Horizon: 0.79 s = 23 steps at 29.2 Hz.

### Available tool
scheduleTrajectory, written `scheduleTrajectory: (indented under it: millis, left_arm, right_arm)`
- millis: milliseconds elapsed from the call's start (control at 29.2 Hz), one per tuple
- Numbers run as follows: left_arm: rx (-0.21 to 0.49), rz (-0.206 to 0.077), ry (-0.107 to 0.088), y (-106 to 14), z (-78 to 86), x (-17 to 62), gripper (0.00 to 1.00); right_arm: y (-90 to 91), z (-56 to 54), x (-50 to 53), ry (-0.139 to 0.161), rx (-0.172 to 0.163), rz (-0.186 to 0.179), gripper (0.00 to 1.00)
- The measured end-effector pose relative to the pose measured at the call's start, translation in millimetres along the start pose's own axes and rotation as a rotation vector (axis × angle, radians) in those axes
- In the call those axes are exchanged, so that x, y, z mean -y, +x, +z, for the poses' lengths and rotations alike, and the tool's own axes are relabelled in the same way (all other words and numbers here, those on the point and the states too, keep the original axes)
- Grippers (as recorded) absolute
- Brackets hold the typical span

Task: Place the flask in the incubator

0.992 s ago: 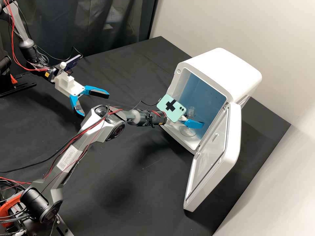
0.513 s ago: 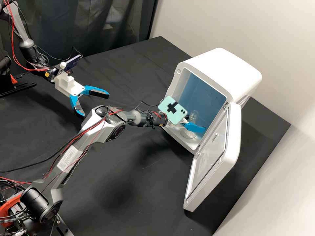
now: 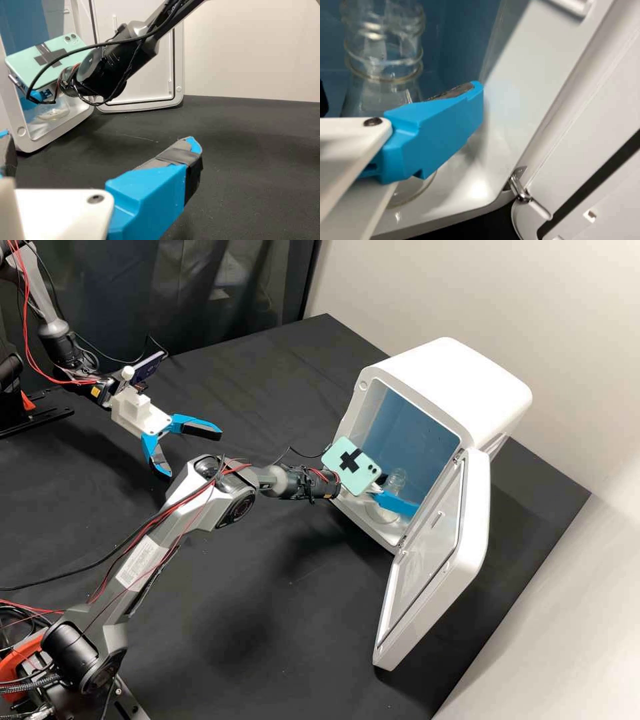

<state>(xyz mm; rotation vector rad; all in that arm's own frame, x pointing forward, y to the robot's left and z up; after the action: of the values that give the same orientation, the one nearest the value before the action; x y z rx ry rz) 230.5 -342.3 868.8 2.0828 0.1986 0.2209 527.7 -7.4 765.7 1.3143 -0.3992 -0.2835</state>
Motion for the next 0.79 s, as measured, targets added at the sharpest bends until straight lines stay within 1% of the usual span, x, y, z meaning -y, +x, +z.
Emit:
scheduleTrajectory:
  millis: [34,103,171,239,342,479,547,787]
  left_arm:
    - [0.0,0.0,0.0,0.0,0.0,0.0,1.0]
    - [0.0,0.0,0.0,0.0,0.0,0.0,1.0]
    - [0.0,0.0,0.0,0.0,0.0,0.0,1.0]
    - [0.0,0.0,0.0,0.0,0.0,0.0,1.0]
    - [0.0,0.0,0.0,0.0,0.0,0.0,1.0]
    - [0.0,0.0,0.0,0.0,0.0,0.0,1.0]
    - [0.0,0.0,0.0,0.0,0.0,0.0,1.0]
    - [0.0,0.0,0.0,0.0,0.0,0.0,1.0]
  right_arm:
    - [0.4,0.8,1.0,0.014,-0.001,-0.015,1.0]
    - [0.8,1.8,1.6,0.024,0.0,-0.025,1.0]
    - [0.5,3.8,2.8,0.041,0.003,-0.037,1.0]
    - [-1.6,3.1,1.5,0.055,0.0,-0.049,1.0]
    - [-4.8,1.0,-3.1,0.079,-0.007,-0.052,1.0]
    - [-6.8,-2.7,-9.1,0.086,-0.019,-0.046,1.0]
    - [-7.8,-4.5,-10.1,0.095,-0.023,-0.045,1.0]
    - [-10.5,-9.4,-8.0,0.094,-0.034,-0.051,1.0]
